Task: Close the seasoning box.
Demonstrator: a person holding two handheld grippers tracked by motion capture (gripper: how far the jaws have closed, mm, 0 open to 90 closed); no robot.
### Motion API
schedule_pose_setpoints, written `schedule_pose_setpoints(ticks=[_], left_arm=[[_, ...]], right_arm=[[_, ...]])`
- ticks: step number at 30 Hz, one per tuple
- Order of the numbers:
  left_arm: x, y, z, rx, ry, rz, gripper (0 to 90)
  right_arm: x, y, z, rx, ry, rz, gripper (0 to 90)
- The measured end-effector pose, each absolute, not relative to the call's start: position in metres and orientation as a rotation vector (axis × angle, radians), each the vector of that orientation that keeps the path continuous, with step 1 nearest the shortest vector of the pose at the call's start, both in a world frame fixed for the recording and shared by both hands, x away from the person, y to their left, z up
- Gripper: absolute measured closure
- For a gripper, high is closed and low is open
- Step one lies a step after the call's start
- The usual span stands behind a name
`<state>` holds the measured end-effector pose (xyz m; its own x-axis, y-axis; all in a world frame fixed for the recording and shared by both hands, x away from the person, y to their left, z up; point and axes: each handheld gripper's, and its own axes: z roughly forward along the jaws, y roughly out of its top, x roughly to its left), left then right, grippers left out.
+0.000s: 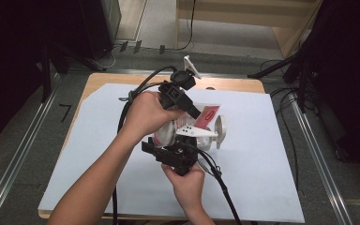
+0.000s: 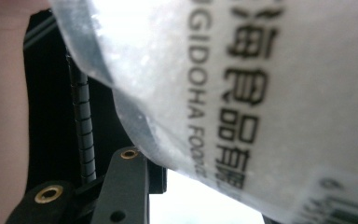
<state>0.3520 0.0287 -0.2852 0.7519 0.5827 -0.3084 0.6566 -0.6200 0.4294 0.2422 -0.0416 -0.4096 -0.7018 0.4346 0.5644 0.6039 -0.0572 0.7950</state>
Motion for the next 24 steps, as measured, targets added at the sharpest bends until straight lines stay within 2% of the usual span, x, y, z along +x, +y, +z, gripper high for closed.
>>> schedule_pose_setpoints(ticks=[24], left_arm=[[0.3517,0.0271,-0.2844,2.412,0.94,-0.211,83.6]], right_arm=[[0.2369,-0.0424,-0.4081,-1.119,-2.123,-1.887,64.3]])
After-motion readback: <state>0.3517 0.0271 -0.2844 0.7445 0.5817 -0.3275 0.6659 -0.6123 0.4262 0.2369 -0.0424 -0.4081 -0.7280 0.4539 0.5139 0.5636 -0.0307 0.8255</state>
